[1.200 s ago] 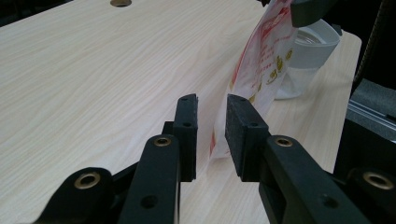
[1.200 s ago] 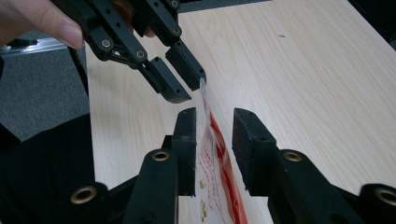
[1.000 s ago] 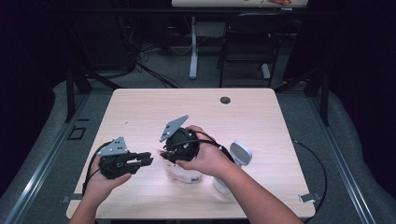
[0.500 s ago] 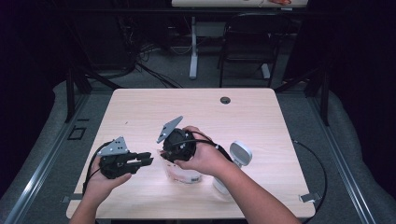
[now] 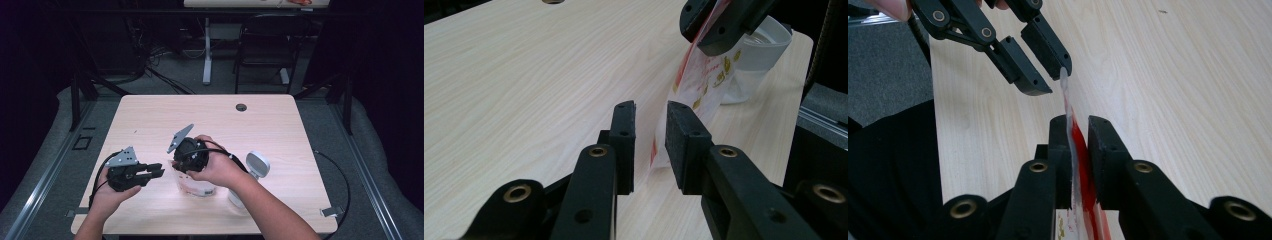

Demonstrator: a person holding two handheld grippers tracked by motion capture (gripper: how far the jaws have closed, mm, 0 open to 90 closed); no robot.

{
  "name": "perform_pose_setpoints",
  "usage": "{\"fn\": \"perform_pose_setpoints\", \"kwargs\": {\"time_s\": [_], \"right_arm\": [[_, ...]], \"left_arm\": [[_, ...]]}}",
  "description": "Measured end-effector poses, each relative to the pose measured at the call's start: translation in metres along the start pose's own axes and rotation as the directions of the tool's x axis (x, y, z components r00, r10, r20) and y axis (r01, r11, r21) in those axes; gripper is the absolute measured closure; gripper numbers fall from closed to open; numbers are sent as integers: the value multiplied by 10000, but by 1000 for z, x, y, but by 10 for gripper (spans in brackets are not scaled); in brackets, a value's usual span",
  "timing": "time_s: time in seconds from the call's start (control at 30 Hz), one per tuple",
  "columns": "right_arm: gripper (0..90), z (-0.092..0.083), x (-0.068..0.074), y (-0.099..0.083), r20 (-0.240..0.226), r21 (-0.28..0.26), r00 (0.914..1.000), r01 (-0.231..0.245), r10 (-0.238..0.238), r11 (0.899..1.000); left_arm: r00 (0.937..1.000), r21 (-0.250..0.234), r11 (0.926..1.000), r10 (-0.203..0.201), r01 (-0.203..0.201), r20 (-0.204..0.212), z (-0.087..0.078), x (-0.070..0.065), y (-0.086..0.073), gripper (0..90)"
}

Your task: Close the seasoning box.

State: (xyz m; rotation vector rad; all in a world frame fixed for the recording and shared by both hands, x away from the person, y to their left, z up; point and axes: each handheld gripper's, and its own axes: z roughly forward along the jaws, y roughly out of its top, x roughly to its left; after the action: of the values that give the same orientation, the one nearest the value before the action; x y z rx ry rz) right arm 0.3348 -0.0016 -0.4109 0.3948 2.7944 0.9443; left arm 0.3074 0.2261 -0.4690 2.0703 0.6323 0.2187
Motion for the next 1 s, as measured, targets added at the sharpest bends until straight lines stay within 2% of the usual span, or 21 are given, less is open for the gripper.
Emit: {"fn": "perform_pose_setpoints", "kwargs": {"time_s": [0.23,0.37,0.7,1.0], "right_arm": [[891,0,0,0,-166,-3,9998,95,-95,10000],[896,0,-1,0,-276,11,9995,149,-149,9999],[900,-3,-2,-1,-195,93,9990,409,-407,9991],[900,-8,-2,-5,-54,-19,9994,340,-340,9994]], "left_arm": [[10000,24,10000,8,-8,26,1,0,0,742],[10000,33,10000,20,-21,40,1,0,0,743],[9999,34,10000,58,-58,84,2,0,-1,742],[9999,47,9999,100,-100,51,3,-1,0,725]]}}
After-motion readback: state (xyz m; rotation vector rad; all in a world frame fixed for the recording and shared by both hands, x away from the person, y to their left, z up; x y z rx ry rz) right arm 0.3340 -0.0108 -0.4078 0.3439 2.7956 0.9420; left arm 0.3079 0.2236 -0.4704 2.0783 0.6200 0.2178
